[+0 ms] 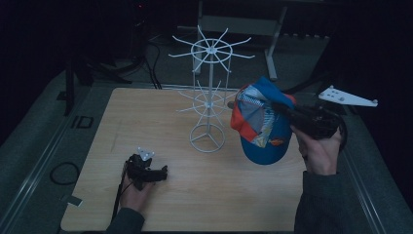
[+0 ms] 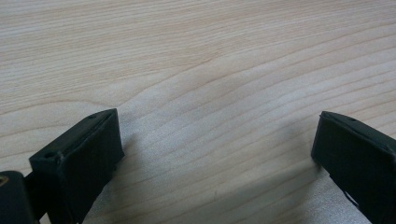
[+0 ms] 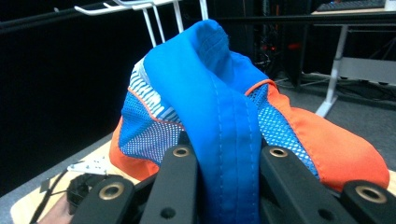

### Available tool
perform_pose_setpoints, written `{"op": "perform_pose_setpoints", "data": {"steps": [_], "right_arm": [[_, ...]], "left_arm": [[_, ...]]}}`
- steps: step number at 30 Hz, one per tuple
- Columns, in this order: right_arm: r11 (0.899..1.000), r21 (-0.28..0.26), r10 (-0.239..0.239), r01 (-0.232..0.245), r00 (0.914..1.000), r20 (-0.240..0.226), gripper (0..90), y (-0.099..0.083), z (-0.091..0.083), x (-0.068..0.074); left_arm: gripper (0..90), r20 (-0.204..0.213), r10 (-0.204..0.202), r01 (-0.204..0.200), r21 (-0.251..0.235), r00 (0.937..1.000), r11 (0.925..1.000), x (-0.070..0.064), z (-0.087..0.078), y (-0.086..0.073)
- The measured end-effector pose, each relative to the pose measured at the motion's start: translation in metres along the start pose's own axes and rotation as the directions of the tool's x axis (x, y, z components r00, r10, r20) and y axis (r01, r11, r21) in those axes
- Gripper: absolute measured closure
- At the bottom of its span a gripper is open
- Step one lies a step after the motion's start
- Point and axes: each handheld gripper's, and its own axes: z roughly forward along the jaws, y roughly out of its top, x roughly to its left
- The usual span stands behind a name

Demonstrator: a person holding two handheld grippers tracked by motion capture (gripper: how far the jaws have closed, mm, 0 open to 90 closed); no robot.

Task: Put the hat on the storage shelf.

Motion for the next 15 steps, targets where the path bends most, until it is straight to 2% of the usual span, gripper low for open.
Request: {"op": "perform_pose_setpoints", "data": {"steps": [3,15], "right_arm": [[1.000,-0.014,0.003,-0.003,0.9998,-0.018,81.7,0.002,-0.001,0.001],[0.998,-0.057,-0.017,0.015,0.9991,-0.040,81.8,0.011,-0.003,0.002]], "left_arm": [[2.3,0.000,0.000,0.000,0.000,1.0000,1.0000,0.000,0.000,0.000],[2.3,0.000,0.000,0.000,0.000,1.0000,1.0000,0.000,0.000,0.000]]}}
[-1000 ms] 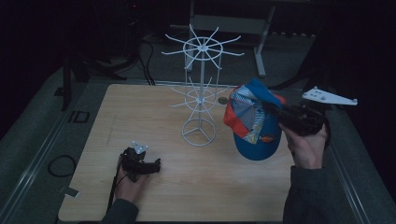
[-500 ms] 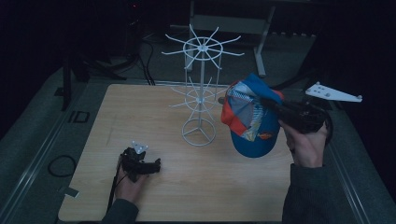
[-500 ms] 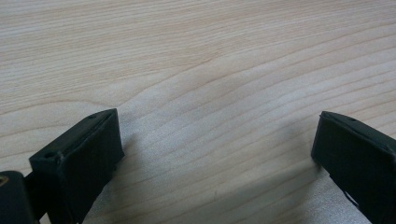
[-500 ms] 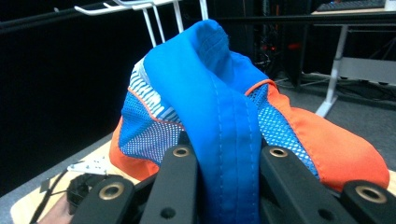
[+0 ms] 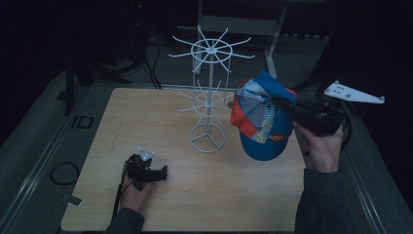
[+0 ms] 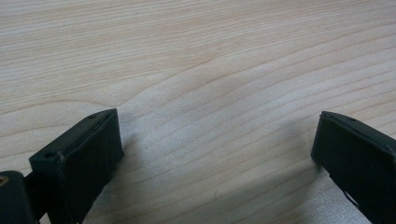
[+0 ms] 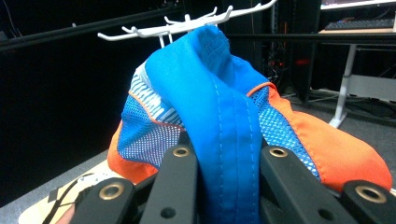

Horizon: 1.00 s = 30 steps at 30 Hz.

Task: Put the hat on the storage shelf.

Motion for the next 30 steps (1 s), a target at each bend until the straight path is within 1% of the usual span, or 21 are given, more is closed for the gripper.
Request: {"op": "perform_pose_setpoints", "data": {"steps": [4,11,17,19,25,27,29,30], "right_arm": [[1.000,-0.015,-0.005,0.005,1.0000,-0.003,81.8,0.003,0.000,-0.003],[0.998,-0.058,0.015,-0.015,0.9998,-0.010,81.8,0.008,-0.003,-0.013],[0.995,-0.091,0.036,-0.039,0.9989,-0.031,81.8,0.014,-0.006,-0.019],[0.994,-0.103,0.041,-0.046,0.9983,-0.042,81.8,0.017,-0.006,-0.020],[0.989,-0.138,0.044,-0.051,0.9976,-0.054,81.8,0.031,-0.007,-0.020],[0.987,-0.150,0.051,-0.060,0.9967,-0.064,81.8,0.037,-0.007,-0.021],[0.986,-0.155,0.053,-0.062,0.9964,-0.067,81.8,0.038,-0.006,-0.021],[0.985,-0.158,0.060,-0.071,0.9955,-0.074,81.8,0.043,-0.004,-0.022]], "left_arm": [[2.3,0.000,0.000,0.000,0.000,1.0000,1.0000,0.000,0.000,0.000],[2.3,0.000,0.000,0.000,0.000,1.0000,1.0000,0.000,0.000,0.000],[2.3,-0.001,0.000,0.000,-0.001,1.0000,1.0000,0.000,0.000,0.000],[2.3,-0.001,-0.001,0.001,-0.002,1.0000,1.0000,0.000,0.000,0.000],[2.3,-0.001,0.000,0.000,-0.002,1.0000,1.0000,0.000,0.000,0.000],[2.3,-0.001,0.002,-0.002,0.000,1.0000,1.0000,0.000,0.000,0.000],[2.3,-0.001,0.002,-0.002,0.001,1.0000,1.0000,0.000,0.000,0.000],[2.3,-0.001,0.001,-0.001,-0.001,1.0000,1.0000,0.000,0.000,0.000]]}}
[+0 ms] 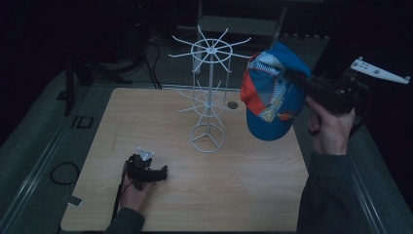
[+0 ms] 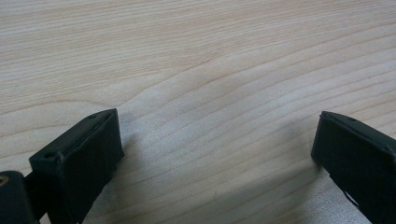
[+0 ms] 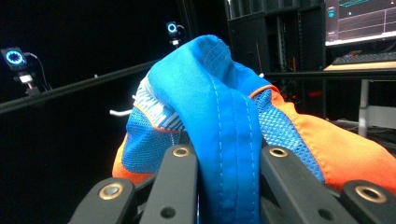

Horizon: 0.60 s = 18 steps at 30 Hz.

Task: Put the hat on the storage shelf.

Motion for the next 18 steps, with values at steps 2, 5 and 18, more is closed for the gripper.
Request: {"op": "perform_pose_setpoints", "data": {"steps": [2,5,18], "right_arm": [[1.000,-0.008,0.014,-0.014,0.9998,-0.011,81.8,0.004,0.004,-0.001],[0.999,-0.014,0.034,-0.035,0.9991,-0.027,81.8,0.007,0.009,-0.004],[0.989,0.146,0.042,-0.038,0.9987,-0.029,79.4,-0.023,0.046,-0.019]], "left_arm": [[2.3,0.000,0.001,-0.001,0.001,1.0000,1.0000,0.000,0.000,0.000],[2.3,0.000,0.003,-0.003,0.003,1.0000,1.0000,0.000,0.000,0.000],[2.3,0.000,0.001,-0.001,0.005,1.0000,1.0000,0.000,0.000,0.000]]}}
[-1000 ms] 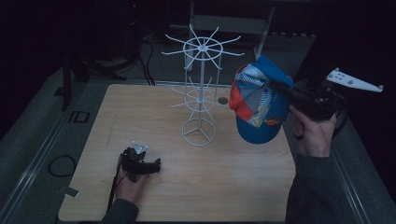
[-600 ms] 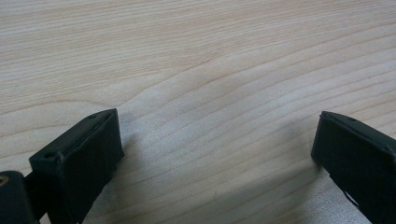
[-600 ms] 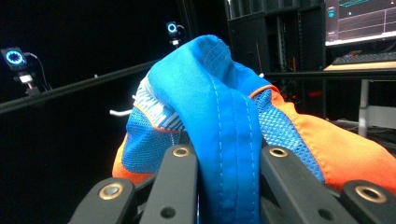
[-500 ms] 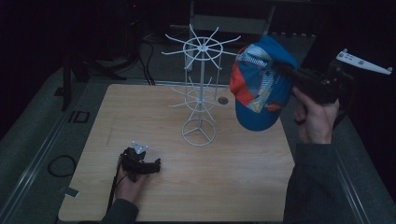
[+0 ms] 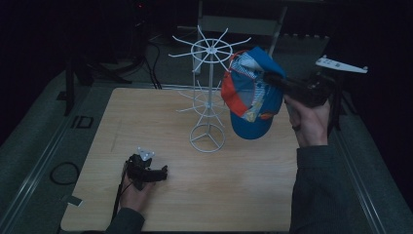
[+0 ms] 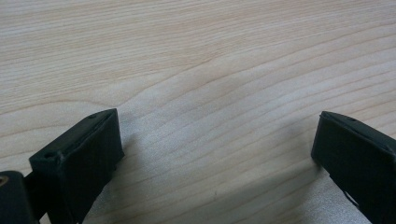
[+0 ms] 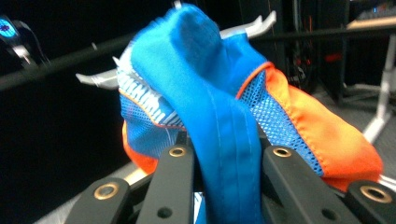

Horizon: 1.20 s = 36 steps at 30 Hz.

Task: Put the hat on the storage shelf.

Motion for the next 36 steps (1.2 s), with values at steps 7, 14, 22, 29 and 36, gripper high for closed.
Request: {"op": "perform_pose_setpoints", "data": {"steps": [7,14,22,29,36], "right_arm": [[0.993,0.119,-0.036,0.027,0.9967,0.074,75.7,-0.017,0.013,-0.005],[0.981,0.174,-0.109,0.084,0.9844,0.138,54.3,-0.023,0.017,-0.001],[0.961,0.240,-0.191,0.138,0.9582,0.213,30.4,-0.028,0.018,0.006],[0.945,0.288,-0.229,0.153,0.9397,0.254,20.1,-0.038,0.021,0.005],[0.943,0.305,-0.215,0.130,0.9406,0.263,17.9,-0.045,0.019,0.000]], "left_arm": [[2.3,0.001,-0.001,0.001,-0.001,1.0000,1.0000,0.000,0.000,0.000],[2.3,0.001,-0.002,0.002,-0.001,1.0000,1.0000,0.000,0.000,0.000],[2.3,0.001,-0.001,0.001,-0.001,1.0000,1.0000,0.000,0.000,0.000],[2.2,0.001,-0.002,0.002,-0.002,1.0000,1.0000,0.000,0.000,0.000],[2.3,0.001,-0.001,0.001,-0.001,1.0000,1.0000,0.000,0.000,0.000]]}}
